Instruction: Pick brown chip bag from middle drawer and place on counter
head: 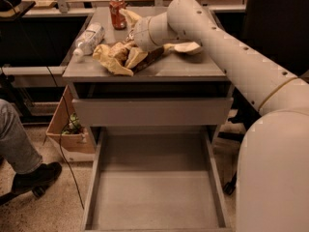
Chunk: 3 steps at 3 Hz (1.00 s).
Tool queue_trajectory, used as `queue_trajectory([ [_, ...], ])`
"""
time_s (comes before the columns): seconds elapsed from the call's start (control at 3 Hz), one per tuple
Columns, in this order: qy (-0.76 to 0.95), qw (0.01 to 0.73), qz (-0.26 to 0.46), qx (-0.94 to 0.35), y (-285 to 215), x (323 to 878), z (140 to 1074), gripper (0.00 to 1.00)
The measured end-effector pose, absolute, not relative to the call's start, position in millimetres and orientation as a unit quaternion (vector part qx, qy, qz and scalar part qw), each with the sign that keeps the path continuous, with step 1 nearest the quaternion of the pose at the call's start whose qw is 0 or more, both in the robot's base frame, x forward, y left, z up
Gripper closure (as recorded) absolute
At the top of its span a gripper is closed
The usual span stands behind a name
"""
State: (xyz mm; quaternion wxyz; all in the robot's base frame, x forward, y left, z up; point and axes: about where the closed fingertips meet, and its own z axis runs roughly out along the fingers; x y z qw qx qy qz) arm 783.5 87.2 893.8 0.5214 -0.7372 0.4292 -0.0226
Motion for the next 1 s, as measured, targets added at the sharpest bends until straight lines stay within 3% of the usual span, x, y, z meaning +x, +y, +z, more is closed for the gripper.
queue_trajectory([
  [0.67, 0.442, 0.548, -0.025, -0.709, 22, 734, 936, 0.00],
  [1.0, 0.455, 0.529, -0.053, -0.714, -12, 716, 950, 0.00],
])
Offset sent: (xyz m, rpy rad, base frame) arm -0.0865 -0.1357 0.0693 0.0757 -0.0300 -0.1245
